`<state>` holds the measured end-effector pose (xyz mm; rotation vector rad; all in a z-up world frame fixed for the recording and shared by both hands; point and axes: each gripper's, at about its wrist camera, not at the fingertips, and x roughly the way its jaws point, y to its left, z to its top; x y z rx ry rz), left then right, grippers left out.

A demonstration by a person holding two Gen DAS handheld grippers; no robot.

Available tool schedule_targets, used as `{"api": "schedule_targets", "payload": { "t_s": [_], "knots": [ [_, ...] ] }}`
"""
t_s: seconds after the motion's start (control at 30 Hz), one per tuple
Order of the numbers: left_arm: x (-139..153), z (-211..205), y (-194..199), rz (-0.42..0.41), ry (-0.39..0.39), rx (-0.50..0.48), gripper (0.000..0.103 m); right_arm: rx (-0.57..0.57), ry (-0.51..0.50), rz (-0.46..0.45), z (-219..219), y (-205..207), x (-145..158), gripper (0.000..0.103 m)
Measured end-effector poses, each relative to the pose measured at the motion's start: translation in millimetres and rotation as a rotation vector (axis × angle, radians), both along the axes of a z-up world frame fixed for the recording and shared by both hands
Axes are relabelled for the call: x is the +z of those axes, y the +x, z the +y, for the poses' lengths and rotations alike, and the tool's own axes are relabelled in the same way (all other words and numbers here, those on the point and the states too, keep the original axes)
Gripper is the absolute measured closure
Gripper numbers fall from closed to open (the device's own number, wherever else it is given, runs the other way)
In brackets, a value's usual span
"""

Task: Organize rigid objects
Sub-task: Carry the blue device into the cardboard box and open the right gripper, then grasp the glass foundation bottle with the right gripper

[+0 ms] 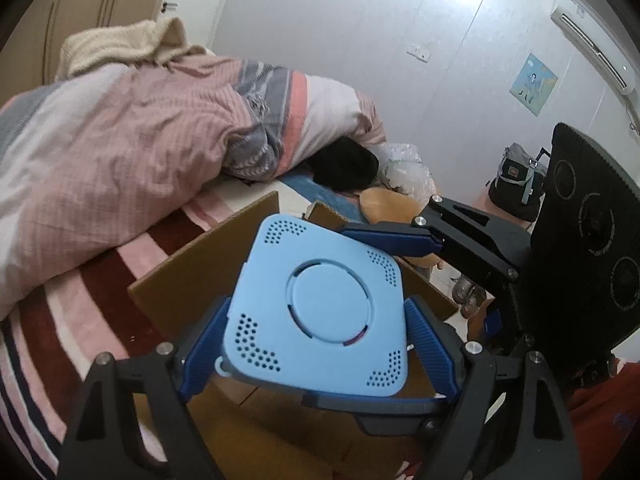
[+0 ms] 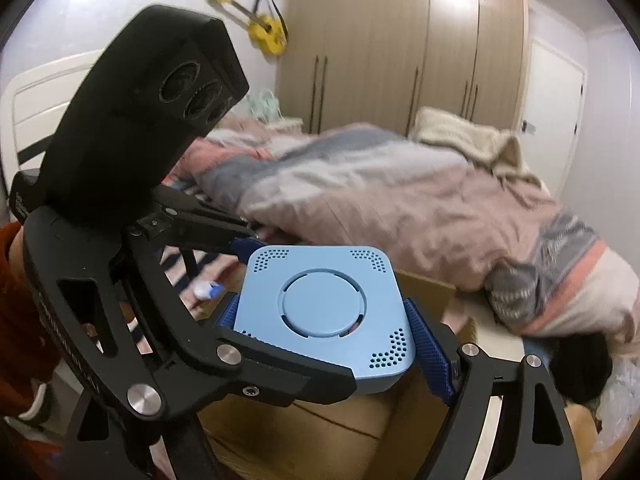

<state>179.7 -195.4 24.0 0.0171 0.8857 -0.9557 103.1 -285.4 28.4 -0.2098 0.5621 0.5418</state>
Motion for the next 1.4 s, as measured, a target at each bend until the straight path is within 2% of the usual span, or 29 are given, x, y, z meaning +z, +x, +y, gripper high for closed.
{"api": "schedule_targets", "payload": {
  "t_s": [0.13,0.2,0.23,0.37,0.47,0.53,0.7,0.8,0.93,1.03,1.13,1.2,1.23,1.3,1.33,1.4],
  "knots": [
    [-1.8,-2.7,6.7,-0.004,0.025,0.039,0.017,-0.001,-0.025,0.097,-8.4,14.2,-9.3,0.023],
    [1.4,5.5,5.8,-0.013,0.021,0.059,0.013,-0.005,-0.035,0.122,-9.1,15.3,-12.5,0.014],
    [3.7,11.1,3.6,-0.024,0.030,0.077,0.012,-0.012,-0.043,0.122,-8.7,13.2,-13.3,0.008],
    [14.9,38.9,-10.3,-0.093,0.064,0.164,0.009,-0.009,-0.041,0.112,-4.1,4.6,-7.1,0.007],
    [26.8,70.9,-27.7,-0.147,0.070,0.254,0.004,0.046,0.039,0.095,4.6,-7.1,7.1,0.000],
    [34.0,95.8,-42.3,-0.185,0.081,0.325,0.002,0.111,0.067,0.076,18.9,-18.4,18.6,0.000],
    [37.6,166.5,-81.0,-0.245,0.112,0.501,0.001,0.285,0.062,0.050,80.0,-40.7,33.4,0.000],
    [29.9,202.4,-97.4,-0.251,0.107,0.578,0.001,0.409,0.049,0.072,126.7,-48.7,22.2,0.000],
    [6.4,245.8,-118.8,-0.243,0.103,0.670,0.001,0.486,-0.004,0.116,173.6,-58.1,-12.1,0.000],
    [-19.2,265.6,-130.7,-0.210,0.106,0.709,0.001,0.514,-0.064,0.174,198.3,-61.4,-48.4,0.010],
    [-42.3,270.9,-141.1,-0.190,0.109,0.705,0.001,0.478,-0.138,0.242,206.5,-55.6,-88.4,0.021],
    [-54.5,271.2,-146.0,-0.179,0.105,0.705,0.001,0.400,-0.209,0.233,204.8,-47.1,-108.2,0.026],
    [-58.9,272.6,-148.8,-0.176,0.097,0.710,0.001,0.341,-0.266,0.188,203.3,-43.1,-117.3,0.027],
    [-67.1,275.0,-153.0,-0.164,0.081,0.716,0.001,0.264,-0.354,0.119,200.1,-37.2,-131.0,0.036],
    [-71.2,275.3,-155.4,-0.158,0.080,0.718,0.001,0.253,-0.365,0.138,196.5,-31.7,-137.0,0.045],
    [-74.8,276.8,-156.9,-0.156,0.084,0.720,0.001,0.253,-0.346,0.214,191.8,-24.2,-145.6,0.052]
  ]
}}
